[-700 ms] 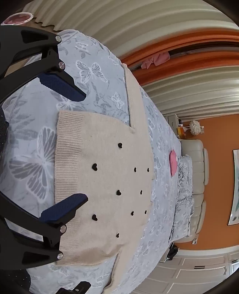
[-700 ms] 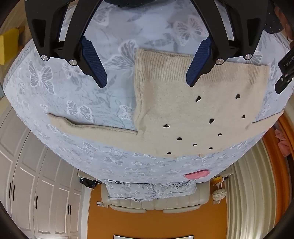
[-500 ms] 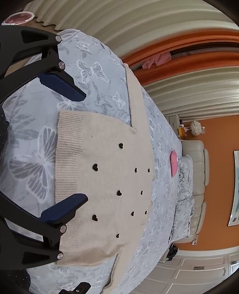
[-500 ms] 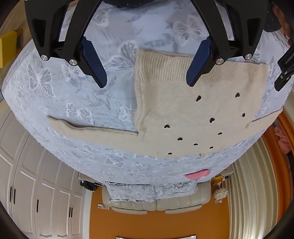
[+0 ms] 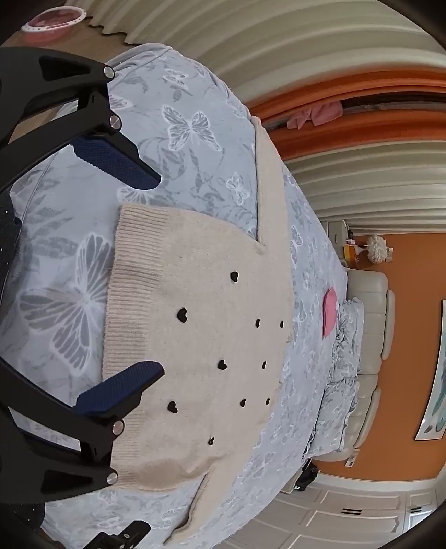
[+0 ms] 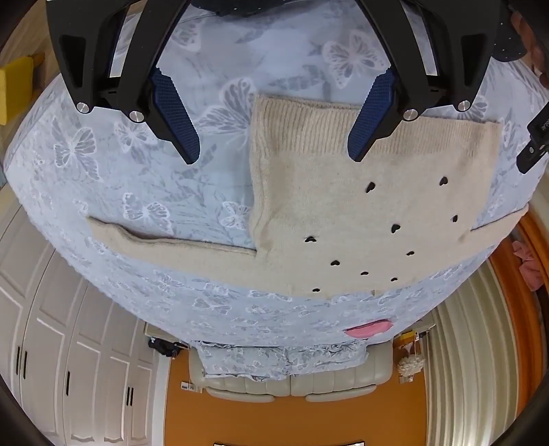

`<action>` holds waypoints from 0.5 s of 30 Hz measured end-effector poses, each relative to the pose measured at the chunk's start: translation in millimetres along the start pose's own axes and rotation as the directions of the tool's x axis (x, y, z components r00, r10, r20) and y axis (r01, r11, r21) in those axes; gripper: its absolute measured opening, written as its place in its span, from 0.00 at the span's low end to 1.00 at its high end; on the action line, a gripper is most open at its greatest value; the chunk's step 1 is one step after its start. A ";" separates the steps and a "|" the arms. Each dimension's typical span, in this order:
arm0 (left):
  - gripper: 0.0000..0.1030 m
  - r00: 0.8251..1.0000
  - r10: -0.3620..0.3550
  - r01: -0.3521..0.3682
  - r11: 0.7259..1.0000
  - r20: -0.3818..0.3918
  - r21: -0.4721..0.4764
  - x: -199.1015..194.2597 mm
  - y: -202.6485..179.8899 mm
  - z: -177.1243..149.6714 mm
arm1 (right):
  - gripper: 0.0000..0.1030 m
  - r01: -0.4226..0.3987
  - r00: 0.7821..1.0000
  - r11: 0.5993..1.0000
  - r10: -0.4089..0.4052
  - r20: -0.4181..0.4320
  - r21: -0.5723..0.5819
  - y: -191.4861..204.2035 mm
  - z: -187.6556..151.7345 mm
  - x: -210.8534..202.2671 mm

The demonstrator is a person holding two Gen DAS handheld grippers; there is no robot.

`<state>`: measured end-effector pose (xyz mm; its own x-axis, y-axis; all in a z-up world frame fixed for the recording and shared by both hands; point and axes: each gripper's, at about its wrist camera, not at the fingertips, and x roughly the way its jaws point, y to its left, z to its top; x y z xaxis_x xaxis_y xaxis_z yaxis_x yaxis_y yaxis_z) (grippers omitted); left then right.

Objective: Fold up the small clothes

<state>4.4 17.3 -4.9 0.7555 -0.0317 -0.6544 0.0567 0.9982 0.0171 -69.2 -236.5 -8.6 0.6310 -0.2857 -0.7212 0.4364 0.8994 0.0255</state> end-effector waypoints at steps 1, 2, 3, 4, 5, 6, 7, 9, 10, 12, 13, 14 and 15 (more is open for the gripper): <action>0.95 1.000 0.001 -0.001 1.000 0.001 0.001 -0.1 0.0 -0.2 | 0.83 0.001 1.000 1.000 -0.001 -0.002 -0.002 1.3 -1.1 1.9; 0.95 1.000 0.000 0.000 1.000 0.002 0.005 0.0 -0.1 -0.3 | 0.83 -0.001 1.000 1.000 0.001 -0.001 -0.002 1.4 -0.9 2.2; 0.95 1.000 0.000 0.000 1.000 0.003 0.007 0.6 1.4 0.1 | 0.83 -0.001 1.000 1.000 0.001 -0.001 -0.002 0.4 -1.9 2.8; 0.95 1.000 0.003 -0.003 1.000 0.006 0.016 0.7 0.3 -0.5 | 0.83 -0.002 1.000 1.000 0.002 -0.002 -0.003 -0.1 -2.2 3.3; 0.95 1.000 0.004 -0.004 1.000 0.009 0.028 0.1 -2.3 -0.7 | 0.83 -0.001 1.000 1.000 0.001 -0.002 -0.003 0.8 -1.3 2.3; 0.95 1.000 0.006 -0.007 0.999 0.012 0.039 -1.0 -4.6 -0.7 | 0.83 0.000 1.000 1.000 0.000 -0.002 -0.002 0.6 -1.5 2.3; 0.95 1.000 0.010 -0.011 0.999 0.016 0.052 -1.7 -7.7 -0.9 | 0.83 0.000 1.000 1.000 0.000 -0.002 -0.002 0.0 -2.1 2.5; 0.95 1.000 0.016 -0.018 0.997 0.024 0.080 -3.1 -13.3 -1.6 | 0.83 0.000 1.000 1.000 0.000 -0.002 -0.003 0.2 -1.6 2.3; 0.95 0.999 0.019 -0.022 0.996 0.028 0.092 -3.7 -15.9 -2.3 | 0.83 -0.001 1.000 1.000 0.001 -0.003 -0.003 0.5 -1.2 2.2; 0.95 0.999 0.026 -0.030 0.993 0.036 0.116 -5.4 -21.8 -3.1 | 0.83 0.000 1.000 1.000 0.000 -0.004 -0.003 -0.3 -2.1 2.8; 0.95 0.999 0.028 -0.033 0.991 0.039 0.128 -6.2 -24.2 -3.4 | 0.83 0.001 1.000 1.000 -0.001 -0.003 -0.003 0.4 -1.2 2.2; 0.95 0.999 0.030 -0.035 0.990 0.041 0.135 -6.4 -25.6 -3.5 | 0.83 0.001 1.000 1.000 -0.001 -0.003 -0.003 0.0 -1.5 2.5; 0.95 0.999 0.032 -0.038 0.989 0.042 0.143 -6.4 -27.0 -3.4 | 0.83 0.001 1.000 1.000 -0.001 -0.003 -0.003 -0.2 -1.7 2.7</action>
<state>-4.2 -9.3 -3.8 0.7838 -0.0018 -0.6210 0.1209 0.9813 0.1498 -68.6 -236.9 -11.7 0.6283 -0.2858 -0.7236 0.4355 0.8999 0.0227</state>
